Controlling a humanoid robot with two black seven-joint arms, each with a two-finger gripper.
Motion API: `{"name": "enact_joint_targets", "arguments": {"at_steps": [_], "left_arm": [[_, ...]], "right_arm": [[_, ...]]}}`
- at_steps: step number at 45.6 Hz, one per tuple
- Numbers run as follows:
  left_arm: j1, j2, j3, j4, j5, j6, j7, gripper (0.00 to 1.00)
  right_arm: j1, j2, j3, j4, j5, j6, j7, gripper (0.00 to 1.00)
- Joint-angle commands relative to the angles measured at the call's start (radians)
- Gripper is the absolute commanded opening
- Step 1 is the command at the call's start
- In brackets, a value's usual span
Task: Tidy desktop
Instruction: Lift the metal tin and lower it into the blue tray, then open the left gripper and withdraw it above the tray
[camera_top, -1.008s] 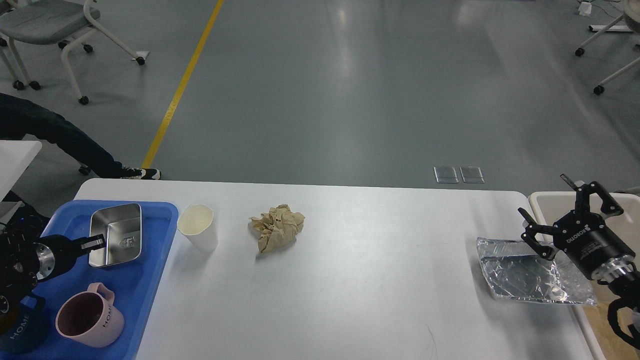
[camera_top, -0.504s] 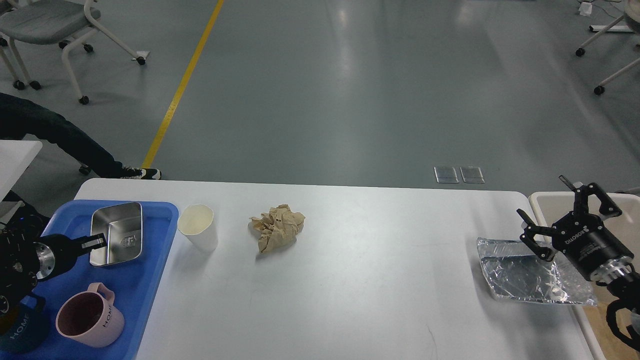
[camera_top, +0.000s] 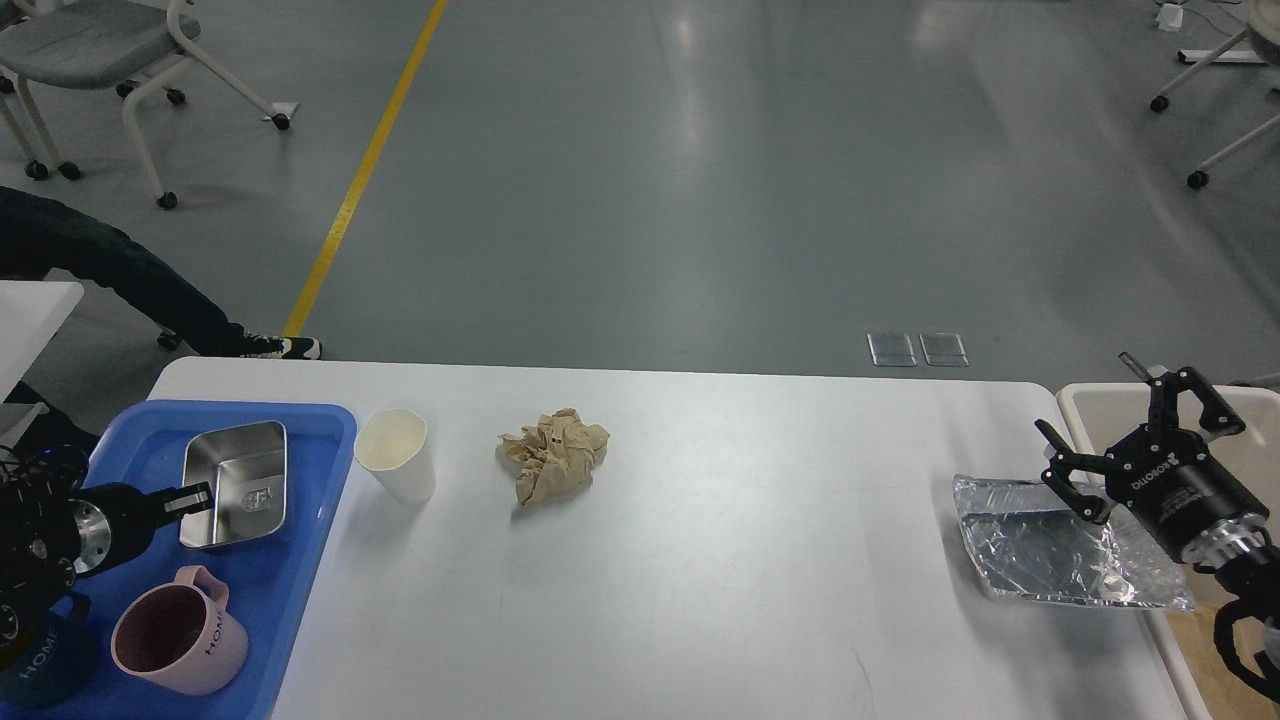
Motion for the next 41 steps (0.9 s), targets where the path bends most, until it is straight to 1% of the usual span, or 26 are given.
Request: {"name": "enact_joint_targets", "arguments": {"at_steps": [1, 7, 14, 19, 24, 29, 32, 35, 41], "left_arm": [[0.0, 0.0, 0.012, -0.002, 0.005, -0.001, 0.0, 0.96], [-0.009, -0.003, 0.065, -0.002, -0.005, -0.001, -0.002, 0.96], [-0.032, 0.02, 0.046, -0.003, -0.009, -0.01, -0.005, 0.96], [-0.072, 0.064, 0.045, -0.005, -0.064, -0.073, -0.015, 0.96], [-0.138, 0.124, 0.045, -0.005, -0.205, -0.145, -0.026, 0.96], [-0.23, 0.178, 0.013, -0.005, -0.412, -0.262, -0.026, 0.96], [-0.247, 0.202, -0.026, -0.005, -0.537, -0.331, -0.025, 0.96], [-0.251, 0.218, -0.047, -0.005, -0.63, -0.355, -0.025, 0.96], [-0.244, 0.212, -0.11, -0.014, -0.744, -0.358, -0.025, 0.96]], "right_arm": [[0.002, -0.005, 0.001, 0.0, 0.0, 0.0, 0.0, 1.0], [-0.001, -0.005, 0.001, 0.0, 0.0, 0.0, 0.0, 1.0], [-0.004, -0.005, 0.002, 0.0, 0.0, 0.0, 0.0, 1.0], [0.002, -0.003, 0.001, 0.0, 0.0, -0.002, 0.0, 1.0], [0.005, -0.003, 0.001, 0.0, 0.0, -0.002, 0.0, 1.0], [0.007, -0.005, 0.001, 0.0, 0.0, -0.003, 0.0, 1.0], [0.008, -0.006, 0.001, 0.0, 0.0, -0.003, 0.0, 1.0], [0.008, -0.008, 0.001, 0.001, 0.0, -0.003, -0.003, 1.0], [0.011, -0.016, 0.001, 0.011, 0.0, -0.003, -0.003, 1.0]]}}
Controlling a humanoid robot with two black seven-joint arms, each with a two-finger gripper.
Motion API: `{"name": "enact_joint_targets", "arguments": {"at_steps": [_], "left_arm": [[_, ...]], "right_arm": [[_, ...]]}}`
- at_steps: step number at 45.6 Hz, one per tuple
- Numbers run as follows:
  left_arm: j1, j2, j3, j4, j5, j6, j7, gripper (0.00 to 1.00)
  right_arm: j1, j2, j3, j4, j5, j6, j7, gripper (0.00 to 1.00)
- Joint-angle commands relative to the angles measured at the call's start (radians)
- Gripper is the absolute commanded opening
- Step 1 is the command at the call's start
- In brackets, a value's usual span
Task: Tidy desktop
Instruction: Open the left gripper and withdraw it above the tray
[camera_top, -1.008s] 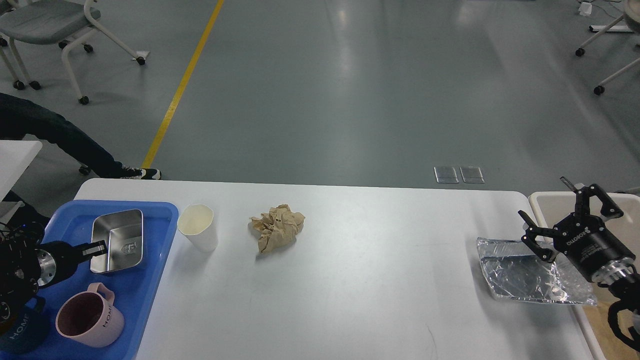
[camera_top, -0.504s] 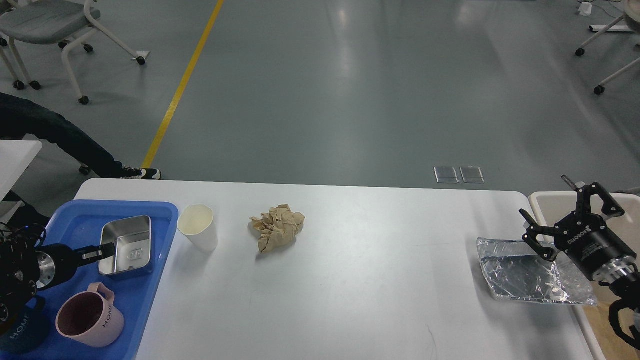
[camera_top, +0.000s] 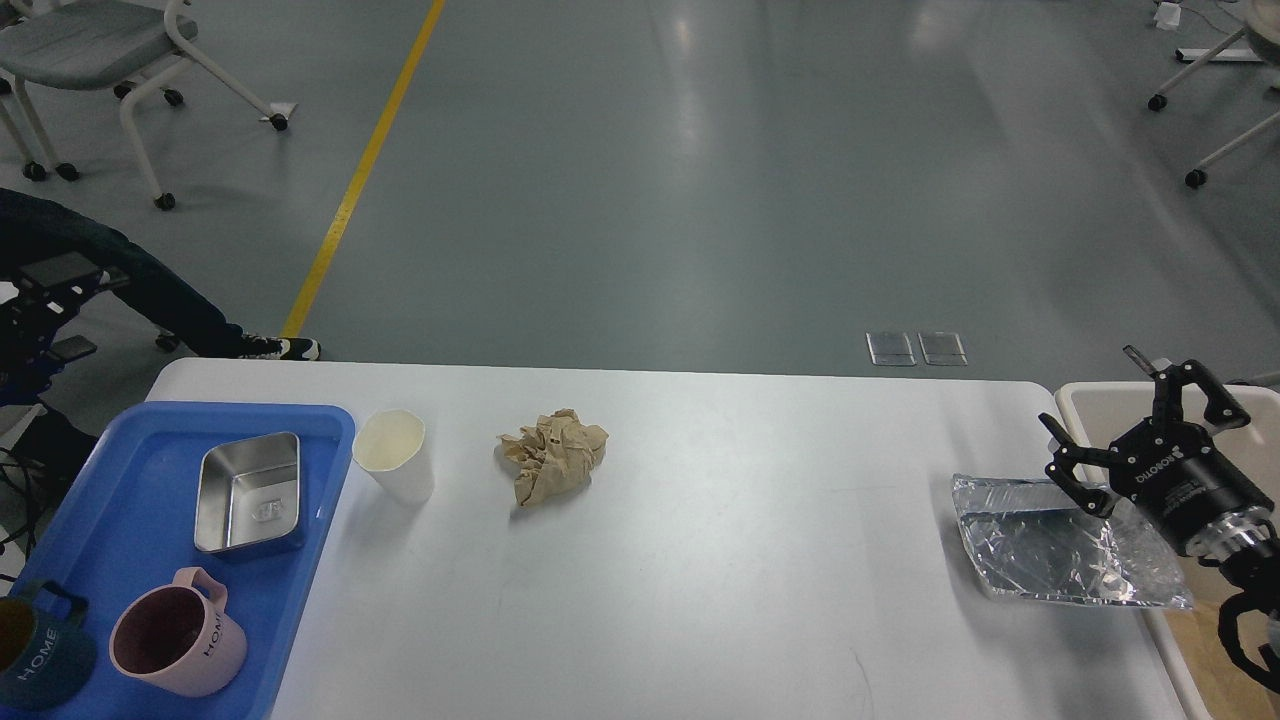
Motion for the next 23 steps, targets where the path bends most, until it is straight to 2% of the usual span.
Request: {"name": "enact_joint_targets", "arguments": {"at_steps": [1, 7, 13, 17, 23], "left_arm": [[0.009, -0.001, -0.063, -0.016, -0.107, -0.006, 0.001, 0.96], [0.051, -0.002, -0.154, -0.099, -0.173, -0.005, 0.001, 0.96], [0.097, -0.001, -0.26, -0.269, -0.222, 0.013, 0.012, 0.96], [0.112, 0.002, -0.286, -0.405, -0.223, 0.098, 0.012, 0.96], [0.123, 0.004, -0.301, -0.599, -0.228, 0.272, 0.012, 0.96]], "right_arm": [[0.003, -0.01, 0.0, 0.009, 0.0, 0.0, 0.0, 1.0], [0.003, -0.009, -0.002, 0.009, 0.0, -0.001, 0.0, 1.0], [0.005, -0.009, -0.002, 0.009, 0.0, -0.001, 0.0, 1.0], [0.003, -0.01, -0.002, 0.009, 0.0, -0.001, 0.0, 1.0], [0.003, -0.018, -0.002, 0.009, -0.001, -0.001, 0.0, 1.0]]}}
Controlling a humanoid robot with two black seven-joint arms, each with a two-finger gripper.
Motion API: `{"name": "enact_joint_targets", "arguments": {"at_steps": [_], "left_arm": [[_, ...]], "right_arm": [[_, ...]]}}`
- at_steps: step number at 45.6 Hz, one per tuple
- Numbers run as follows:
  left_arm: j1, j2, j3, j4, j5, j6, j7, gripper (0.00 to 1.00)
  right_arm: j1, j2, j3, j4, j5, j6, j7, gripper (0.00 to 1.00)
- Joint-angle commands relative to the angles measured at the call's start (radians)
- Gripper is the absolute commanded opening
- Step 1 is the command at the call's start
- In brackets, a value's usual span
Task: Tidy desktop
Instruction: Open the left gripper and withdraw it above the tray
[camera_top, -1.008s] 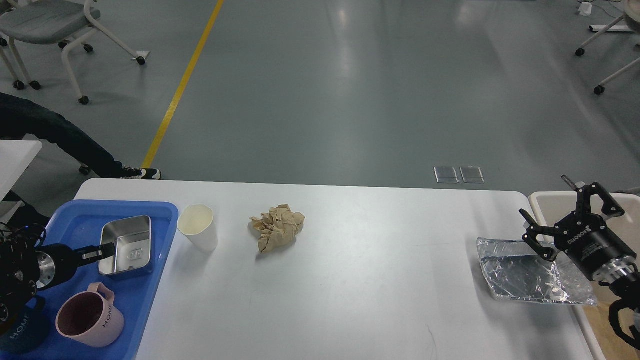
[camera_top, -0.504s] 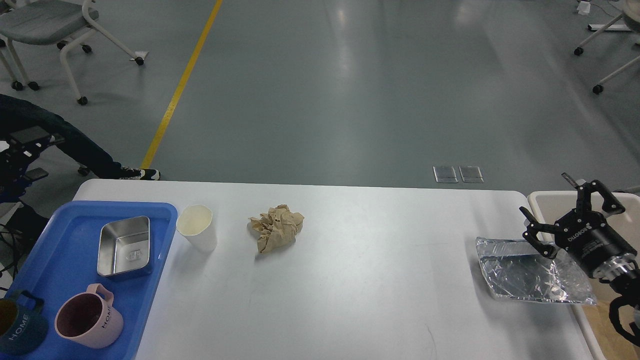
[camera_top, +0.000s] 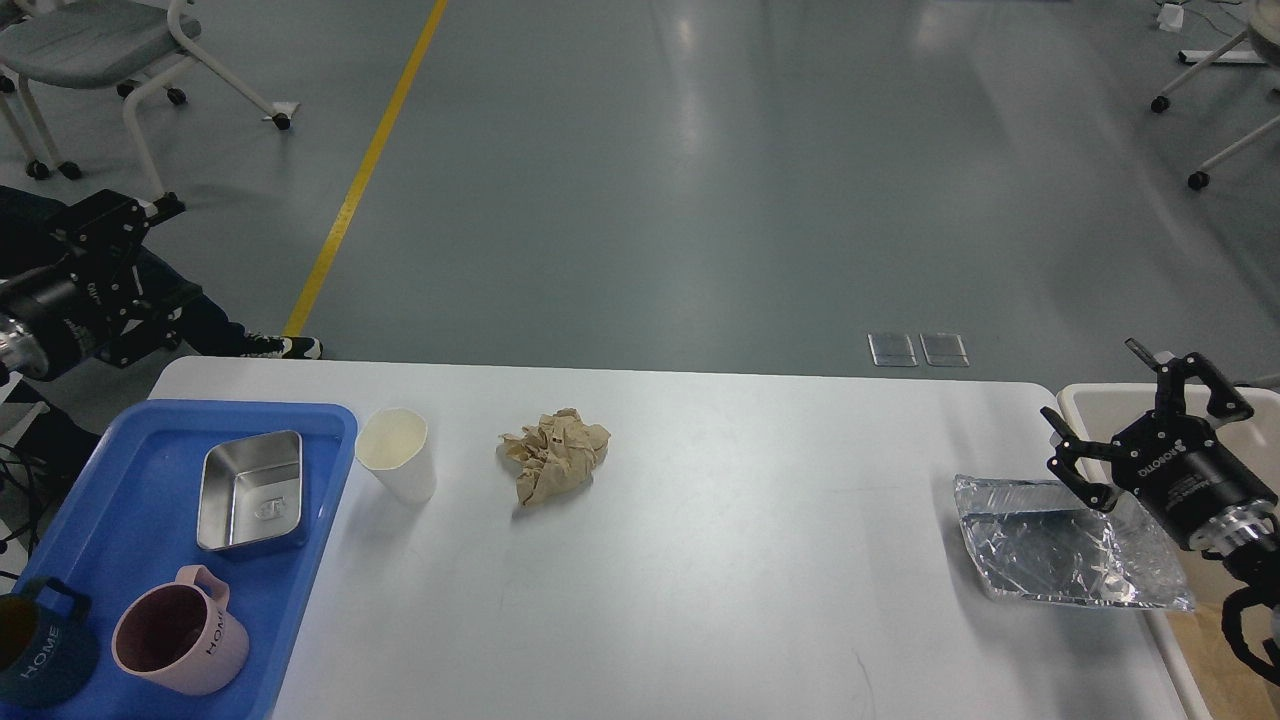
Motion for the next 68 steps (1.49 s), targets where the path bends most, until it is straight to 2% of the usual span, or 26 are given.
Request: {"name": "enact_joint_targets", "arguments": {"at_steps": [1, 8, 12, 18, 24, 30, 35, 47, 52, 60, 68], "left_arm": [[0.015, 0.001, -0.021, -0.206, -0.01, 0.18, 0.001, 0.96], [0.045, 0.006, -0.038, -0.494, -0.062, 0.501, 0.003, 0.96], [0.057, 0.014, -0.04, -0.554, -0.074, 0.549, 0.0, 0.96], [0.121, 0.018, -0.081, -0.554, -0.151, 0.548, -0.008, 0.96], [0.241, 0.0, -0.234, -0.56, -0.189, 0.537, -0.003, 0.96], [0.362, -0.009, -0.371, -0.597, -0.243, 0.462, 0.006, 0.96], [0.462, -0.022, -0.48, -0.597, -0.303, 0.434, 0.004, 0.96], [0.677, -0.247, -0.744, -0.591, -0.307, 0.351, 0.003, 0.96], [0.715, -0.302, -0.779, -0.591, -0.303, 0.35, -0.002, 0.96], [0.764, -0.301, -0.788, -0.593, -0.303, 0.342, -0.008, 0.96], [0.815, -0.302, -0.822, -0.593, -0.303, 0.293, -0.008, 0.96]], "right_arm": [[0.0, -0.008, -0.001, 0.0, -0.001, 0.0, 0.0, 1.0], [-0.006, -0.022, -0.001, 0.0, -0.001, 0.0, 0.0, 1.0], [-0.008, -0.034, -0.001, 0.0, -0.001, 0.0, 0.0, 1.0], [-0.008, -0.05, -0.001, 0.0, -0.001, 0.0, 0.0, 1.0], [-0.008, -0.061, -0.001, 0.0, -0.001, 0.0, 0.0, 1.0], [-0.006, -0.074, -0.001, 0.001, -0.001, 0.001, 0.0, 1.0], [-0.006, -0.09, -0.001, 0.001, -0.004, 0.0, 0.0, 1.0], [0.0, -0.11, 0.0, 0.008, -0.069, -0.005, 0.002, 1.0], [-0.005, -0.136, 0.002, 0.012, -0.072, -0.009, 0.002, 1.0], [-0.009, -0.162, 0.003, 0.012, -0.075, -0.017, 0.002, 1.0], [-0.019, -0.171, 0.002, 0.054, -0.13, -0.049, 0.0, 1.0]]}}
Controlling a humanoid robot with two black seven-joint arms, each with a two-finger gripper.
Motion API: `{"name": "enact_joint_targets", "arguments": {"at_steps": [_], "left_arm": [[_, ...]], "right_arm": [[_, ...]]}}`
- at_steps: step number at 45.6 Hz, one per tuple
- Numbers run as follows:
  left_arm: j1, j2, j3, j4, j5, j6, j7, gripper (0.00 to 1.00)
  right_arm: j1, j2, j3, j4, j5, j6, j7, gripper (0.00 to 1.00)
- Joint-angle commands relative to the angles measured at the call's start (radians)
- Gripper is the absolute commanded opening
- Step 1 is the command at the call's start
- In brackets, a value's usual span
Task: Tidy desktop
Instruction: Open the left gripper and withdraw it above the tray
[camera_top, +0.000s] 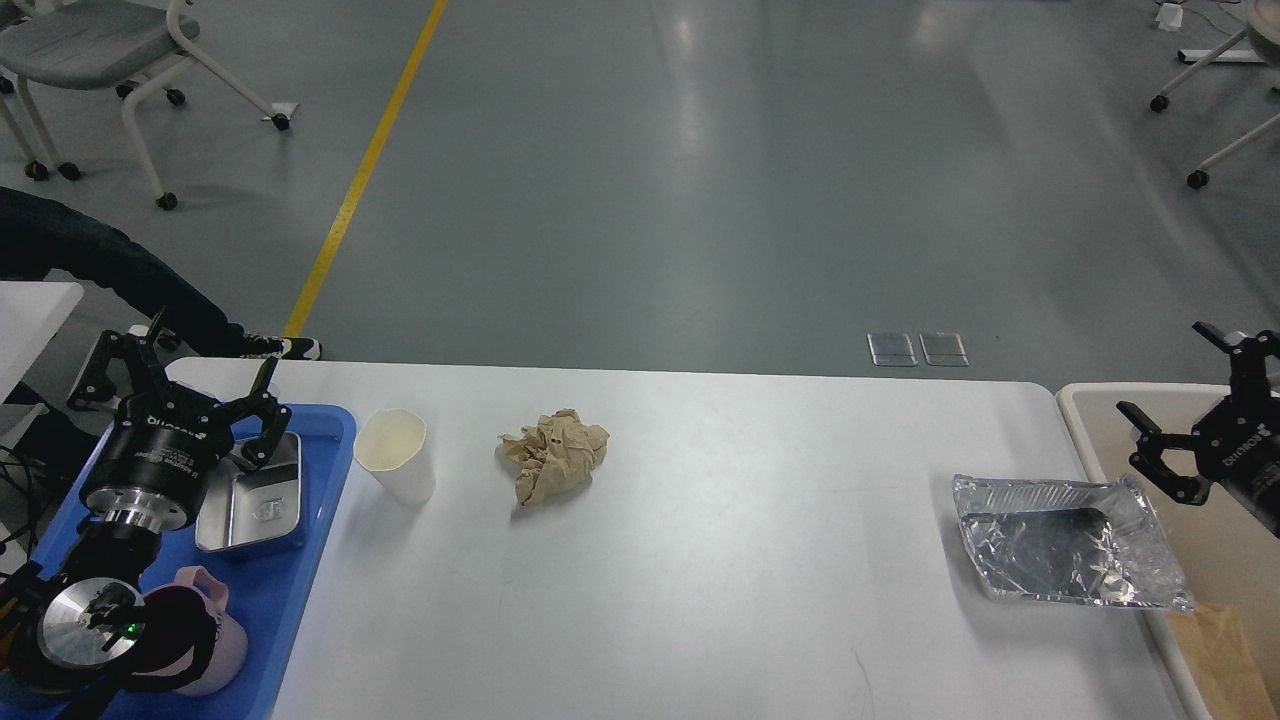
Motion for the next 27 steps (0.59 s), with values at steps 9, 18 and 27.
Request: {"name": "enact_joint_targets", "arguments": {"at_steps": [9, 18, 27], "left_arm": [[0.053, 0.001, -0.051, -0.001, -0.001, -0.017, 0.012, 0.96], [0.097, -0.008, -0.077, -0.01, -0.001, -0.015, 0.001, 0.96], [0.102, 0.001, -0.077, -0.009, 0.0, -0.014, 0.004, 0.96]], "right_arm": [[-0.012, -0.022, -0.002, 0.062, -0.137, -0.03, -0.002, 1.0], [-0.047, -0.073, -0.002, 0.122, -0.158, -0.02, 0.001, 1.0], [-0.076, -0.16, 0.058, 0.191, -0.382, -0.039, 0.005, 1.0]]}}
